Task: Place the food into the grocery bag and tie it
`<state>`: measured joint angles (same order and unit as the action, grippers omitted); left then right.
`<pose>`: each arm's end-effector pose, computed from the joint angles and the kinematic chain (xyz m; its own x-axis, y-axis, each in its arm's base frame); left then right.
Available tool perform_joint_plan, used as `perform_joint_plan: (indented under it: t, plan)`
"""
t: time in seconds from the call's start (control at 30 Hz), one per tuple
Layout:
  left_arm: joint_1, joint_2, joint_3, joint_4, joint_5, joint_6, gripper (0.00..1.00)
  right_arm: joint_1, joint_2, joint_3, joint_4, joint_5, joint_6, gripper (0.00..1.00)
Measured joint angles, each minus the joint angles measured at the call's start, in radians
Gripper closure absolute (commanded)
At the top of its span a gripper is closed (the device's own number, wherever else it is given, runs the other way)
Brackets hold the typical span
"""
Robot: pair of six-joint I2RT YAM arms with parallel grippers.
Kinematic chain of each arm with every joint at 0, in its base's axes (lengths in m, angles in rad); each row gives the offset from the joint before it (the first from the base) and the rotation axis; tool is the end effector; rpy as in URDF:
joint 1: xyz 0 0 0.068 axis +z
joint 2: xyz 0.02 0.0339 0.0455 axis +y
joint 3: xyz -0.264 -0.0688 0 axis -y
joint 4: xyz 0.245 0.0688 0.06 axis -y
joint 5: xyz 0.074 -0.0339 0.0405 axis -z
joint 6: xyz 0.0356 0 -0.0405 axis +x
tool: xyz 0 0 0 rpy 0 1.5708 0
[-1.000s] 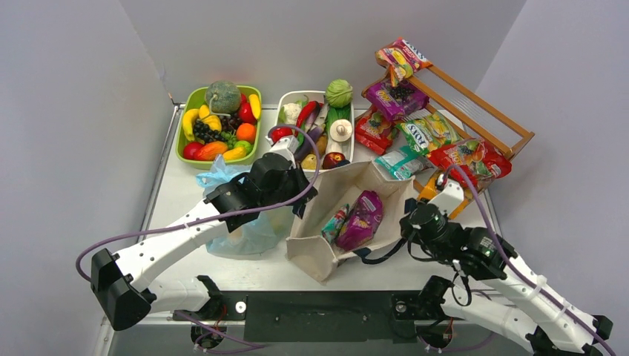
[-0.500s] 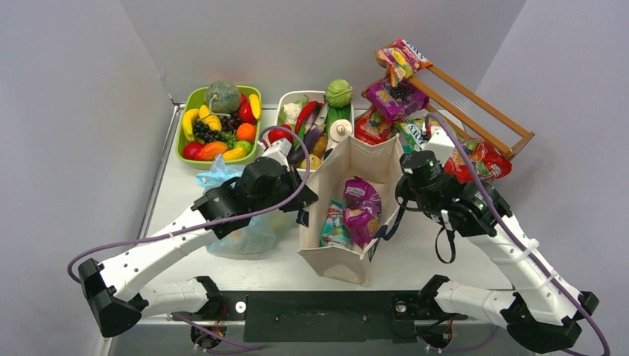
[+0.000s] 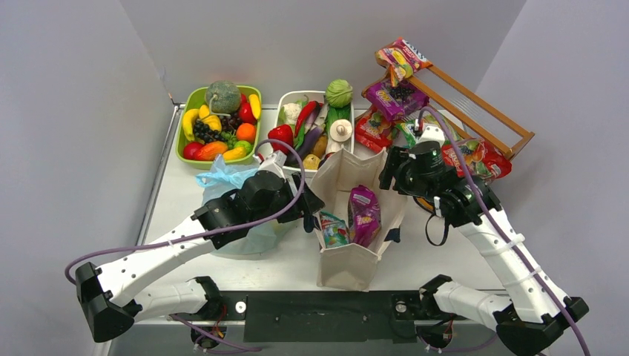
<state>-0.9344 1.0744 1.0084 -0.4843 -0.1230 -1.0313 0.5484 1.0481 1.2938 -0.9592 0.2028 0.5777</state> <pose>0.1437 -0.1871 0.3322 -0.7911 -0.3621 -0.4929 0.1115 0.7070 -0.6983 0.1689 0.0948 0.3888 -0.6758 0.2140 -0.7054 -0.0139 0.9531 0.3025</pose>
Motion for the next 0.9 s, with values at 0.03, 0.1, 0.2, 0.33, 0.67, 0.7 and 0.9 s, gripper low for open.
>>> perform_joint_plan:
  t: [0.03, 0.1, 0.2, 0.33, 0.67, 0.7, 0.9]
  plan:
    - [0.000, 0.000, 0.004, -0.003, -0.001, 0.001, 0.29, 0.000, -0.004, 0.000, 0.004, -0.011, -0.003, 0.32]
    - [0.000, 0.000, 0.017, -0.014, -0.004, 0.010, 0.29, 0.000, -0.018, 0.000, 0.006, -0.028, -0.005, 0.31]
    - [0.000, 0.000, 0.078, -0.047, -0.007, 0.047, 0.28, 0.000, -0.042, 0.011, 0.000, -0.041, -0.004, 0.31]
    - [0.000, 0.003, 0.202, -0.108, -0.016, 0.110, 0.28, 0.000, -0.071, 0.048, -0.003, -0.053, 0.000, 0.31]
    - [0.000, 0.002, 0.465, -0.336, -0.074, 0.392, 0.29, 0.000, -0.122, 0.055, -0.017, -0.054, 0.013, 0.31]
    - [0.000, 0.005, 0.496, -0.370, -0.082, 0.431, 0.29, 0.000, -0.127, 0.049, -0.018, -0.054, 0.013, 0.31]
    - [0.000, -0.008, 0.603, -0.516, -0.209, 0.644, 0.29, 0.000, -0.148, 0.026, -0.026, -0.054, 0.014, 0.31]
